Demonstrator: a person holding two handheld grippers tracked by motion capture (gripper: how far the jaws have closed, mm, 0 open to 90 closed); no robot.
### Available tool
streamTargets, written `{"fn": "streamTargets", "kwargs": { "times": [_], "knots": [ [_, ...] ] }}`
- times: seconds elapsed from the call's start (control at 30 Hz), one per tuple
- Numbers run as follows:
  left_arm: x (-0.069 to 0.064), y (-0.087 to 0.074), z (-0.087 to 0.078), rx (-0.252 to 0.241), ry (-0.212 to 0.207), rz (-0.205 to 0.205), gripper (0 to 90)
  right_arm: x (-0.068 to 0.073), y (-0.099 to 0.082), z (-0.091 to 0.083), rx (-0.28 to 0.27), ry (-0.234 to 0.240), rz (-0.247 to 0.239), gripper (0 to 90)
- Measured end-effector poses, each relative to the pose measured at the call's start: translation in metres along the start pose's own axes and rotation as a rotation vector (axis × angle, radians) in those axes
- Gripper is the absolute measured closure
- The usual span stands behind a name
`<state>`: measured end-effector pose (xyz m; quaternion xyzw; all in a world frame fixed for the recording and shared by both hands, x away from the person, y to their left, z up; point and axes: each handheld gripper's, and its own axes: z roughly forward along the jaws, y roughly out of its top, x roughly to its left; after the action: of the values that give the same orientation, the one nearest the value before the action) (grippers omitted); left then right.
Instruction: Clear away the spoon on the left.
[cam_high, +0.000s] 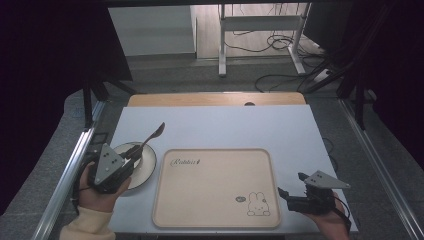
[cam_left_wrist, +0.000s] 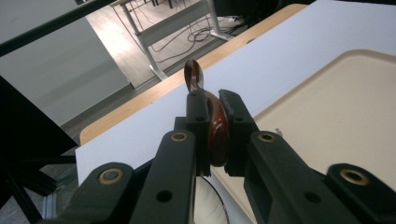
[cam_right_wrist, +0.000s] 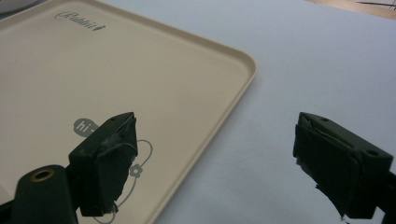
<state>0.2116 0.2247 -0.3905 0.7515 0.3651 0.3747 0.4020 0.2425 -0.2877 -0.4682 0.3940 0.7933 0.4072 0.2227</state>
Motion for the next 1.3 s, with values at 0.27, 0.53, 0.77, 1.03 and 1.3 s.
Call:
{"fn": "streamTargets", "kwargs": {
  "times": [0.27, 0.53, 0.77, 1.03, 1.3],
  "knots": [
    [-0.005, -0.008, 0.006, 0.024, -0.019, -0.001, 84.6, 0.0, 0.0, 0.001, 0.003, 0.0, -0.003, 13.5],
    [-0.014, -0.013, 0.017, 0.059, -0.051, 0.016, 84.5, 0.0, 0.0, 0.001, 0.005, 0.002, -0.006, 13.5],
    [-0.021, -0.017, 0.023, 0.072, -0.063, 0.021, 84.6, 0.0, -0.001, 0.001, 0.007, 0.002, -0.006, 13.5],
    [-0.03, -0.022, 0.029, 0.082, -0.078, 0.031, 84.6, 0.001, 0.0, 0.002, 0.011, 0.003, -0.014, 13.5],
    [-0.037, -0.026, 0.035, 0.106, -0.099, 0.048, 84.6, 0.001, -0.001, 0.002, 0.012, 0.003, -0.015, 13.5]
  ]
}}
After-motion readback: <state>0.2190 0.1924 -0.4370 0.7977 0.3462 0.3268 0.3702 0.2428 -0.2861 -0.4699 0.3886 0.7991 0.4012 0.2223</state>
